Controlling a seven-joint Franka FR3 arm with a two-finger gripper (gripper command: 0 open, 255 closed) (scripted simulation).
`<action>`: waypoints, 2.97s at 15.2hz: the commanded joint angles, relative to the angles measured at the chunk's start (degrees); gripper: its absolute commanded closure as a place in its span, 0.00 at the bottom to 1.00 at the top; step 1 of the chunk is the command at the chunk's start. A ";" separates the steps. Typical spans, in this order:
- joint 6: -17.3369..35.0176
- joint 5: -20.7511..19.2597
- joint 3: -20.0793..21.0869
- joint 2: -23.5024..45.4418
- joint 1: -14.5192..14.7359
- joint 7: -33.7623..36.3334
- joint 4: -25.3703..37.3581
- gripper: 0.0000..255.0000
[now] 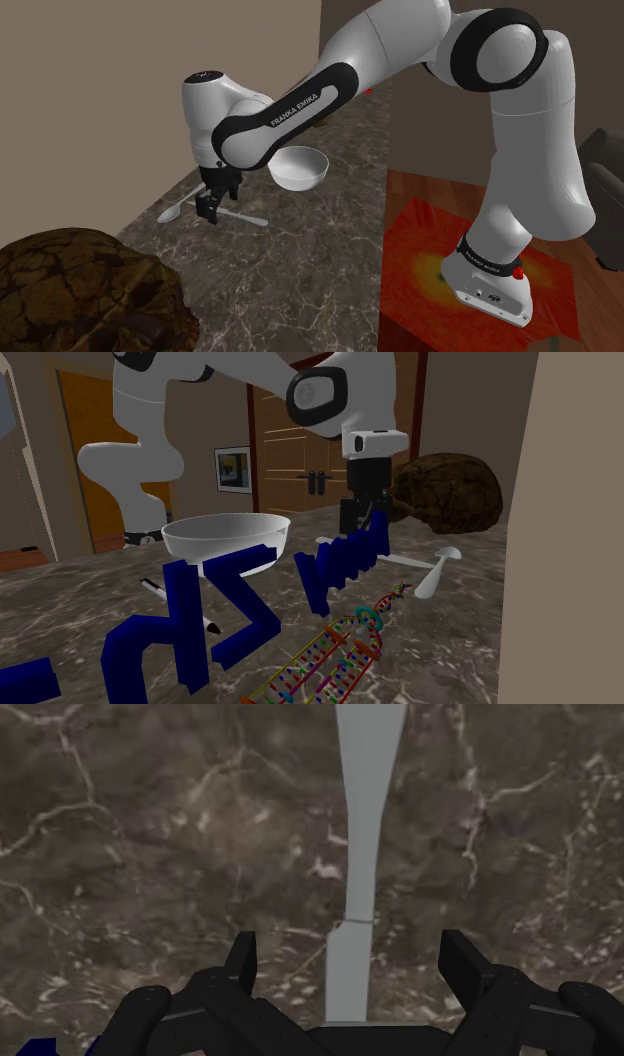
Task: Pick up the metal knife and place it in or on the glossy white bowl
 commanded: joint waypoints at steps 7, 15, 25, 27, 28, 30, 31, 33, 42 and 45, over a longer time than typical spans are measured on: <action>0.25 0.02 0.00 -0.24 -0.06 -0.01 -0.50 1.00; -2.43 0.43 0.23 -1.39 -0.12 -0.30 1.07 1.00; -8.87 1.33 0.67 -4.17 -0.29 -0.97 4.80 1.00; -10.21 1.47 0.74 -4.60 -0.30 -1.09 5.72 1.00; -10.89 1.54 0.77 -4.80 -0.30 -1.15 6.21 1.00; -12.26 1.67 0.83 -5.16 -0.30 -1.25 7.23 1.00; -12.95 1.73 0.86 -5.32 -0.29 -1.31 7.77 1.00; -14.36 1.84 0.91 -5.61 -0.27 -1.40 8.89 1.00; -15.71 3.61 0.51 -11.74 -2.99 -4.75 4.36 1.00; -13.81 5.11 -0.32 -16.77 -5.51 -8.20 -2.35 1.00</action>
